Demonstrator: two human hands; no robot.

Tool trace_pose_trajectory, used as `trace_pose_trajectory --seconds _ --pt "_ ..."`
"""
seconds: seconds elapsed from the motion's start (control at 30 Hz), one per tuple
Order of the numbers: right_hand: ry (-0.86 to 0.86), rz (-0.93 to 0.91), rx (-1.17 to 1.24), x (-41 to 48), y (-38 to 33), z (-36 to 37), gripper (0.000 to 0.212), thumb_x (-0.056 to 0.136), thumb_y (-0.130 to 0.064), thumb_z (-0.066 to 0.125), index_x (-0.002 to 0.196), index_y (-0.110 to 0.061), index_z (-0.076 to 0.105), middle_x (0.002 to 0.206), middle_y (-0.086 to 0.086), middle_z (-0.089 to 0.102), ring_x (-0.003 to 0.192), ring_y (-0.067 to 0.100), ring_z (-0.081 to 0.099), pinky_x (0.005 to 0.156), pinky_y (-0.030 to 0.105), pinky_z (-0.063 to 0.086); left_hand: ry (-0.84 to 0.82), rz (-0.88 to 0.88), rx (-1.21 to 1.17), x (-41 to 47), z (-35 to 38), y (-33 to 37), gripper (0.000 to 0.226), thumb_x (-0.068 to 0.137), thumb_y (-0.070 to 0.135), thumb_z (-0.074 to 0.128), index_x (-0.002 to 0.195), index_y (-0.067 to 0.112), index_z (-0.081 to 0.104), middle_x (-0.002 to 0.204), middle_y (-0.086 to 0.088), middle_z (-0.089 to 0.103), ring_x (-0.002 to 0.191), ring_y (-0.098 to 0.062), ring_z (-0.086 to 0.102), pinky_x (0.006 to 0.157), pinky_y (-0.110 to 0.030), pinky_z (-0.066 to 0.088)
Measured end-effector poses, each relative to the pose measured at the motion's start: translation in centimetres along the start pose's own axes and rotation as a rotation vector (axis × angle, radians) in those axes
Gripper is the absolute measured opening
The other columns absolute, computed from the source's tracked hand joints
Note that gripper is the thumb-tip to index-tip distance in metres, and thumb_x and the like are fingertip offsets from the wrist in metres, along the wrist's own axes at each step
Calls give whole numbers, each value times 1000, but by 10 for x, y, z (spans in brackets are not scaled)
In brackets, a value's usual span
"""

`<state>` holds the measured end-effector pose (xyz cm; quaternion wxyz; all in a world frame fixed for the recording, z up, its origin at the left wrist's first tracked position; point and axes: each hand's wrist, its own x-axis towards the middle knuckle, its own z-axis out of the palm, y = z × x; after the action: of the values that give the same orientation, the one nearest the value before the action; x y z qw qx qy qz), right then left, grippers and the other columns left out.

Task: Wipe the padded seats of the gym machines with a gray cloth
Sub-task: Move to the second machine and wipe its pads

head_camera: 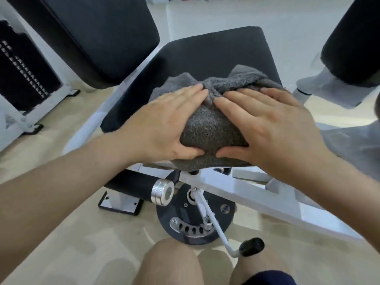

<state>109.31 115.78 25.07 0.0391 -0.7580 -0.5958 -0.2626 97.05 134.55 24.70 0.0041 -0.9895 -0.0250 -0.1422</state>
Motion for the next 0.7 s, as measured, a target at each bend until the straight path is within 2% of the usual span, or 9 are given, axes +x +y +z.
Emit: trace_pose_trajectory --seconds 0.1,0.2,0.23,0.33,0.43,0.53,0.63,0.7 --pt "-77 19 -92 14 -15 2 82 74 -59 63 131 -2 45 128 20 57 116 37 54 98 48 39 35 21 -18 -8 1 -14 107 63 59 70 149 16 23 156 -2 27 141 -9 23 115 -20 15" --pt "-64 42 -136 56 -71 17 58 84 -35 55 124 6 47 116 32 59 105 44 57 88 49 43 17 -99 -75 -36 -1 -47 113 55 47 85 148 19 28 154 0 31 136 0 24 111 -9 13" --pt "-58 61 -138 70 -89 22 49 87 -26 49 124 7 49 115 34 59 105 45 58 89 49 44 6 -158 -86 -44 -3 -56 116 51 49 86 147 22 29 154 2 31 135 3 23 109 -7 13" --pt "-52 38 -76 96 -126 33 45 95 -15 37 131 12 40 127 38 51 117 50 51 99 54 40 -41 -264 -80 -59 -7 -76 122 42 67 76 147 26 29 153 8 31 137 3 24 111 -14 18" --pt "3 -16 -53 92 -122 38 44 94 -14 31 132 6 41 130 34 50 120 47 49 100 52 39 -124 -365 -24 -68 -14 -86 125 46 60 84 149 30 22 156 9 25 139 -2 23 113 -30 25" --pt "150 -28 48 64 -95 36 46 88 -18 31 124 -1 54 121 26 61 110 39 58 92 47 44 -152 -319 43 -58 -13 -74 119 54 74 70 150 24 21 155 0 29 140 -16 29 114 -39 27" --pt "349 -23 54 24 -58 33 35 90 -21 47 119 -7 62 119 15 65 112 31 61 94 40 41 -123 -183 40 -29 -9 -39 108 66 79 56 148 19 22 154 -3 32 141 -16 29 118 -29 15" --pt "464 27 44 -2 -30 32 29 92 -26 58 116 -12 66 118 7 68 114 24 61 95 36 44 -126 -83 -20 -7 -8 -13 102 73 74 55 150 19 17 157 -2 25 144 -14 22 119 -31 14"
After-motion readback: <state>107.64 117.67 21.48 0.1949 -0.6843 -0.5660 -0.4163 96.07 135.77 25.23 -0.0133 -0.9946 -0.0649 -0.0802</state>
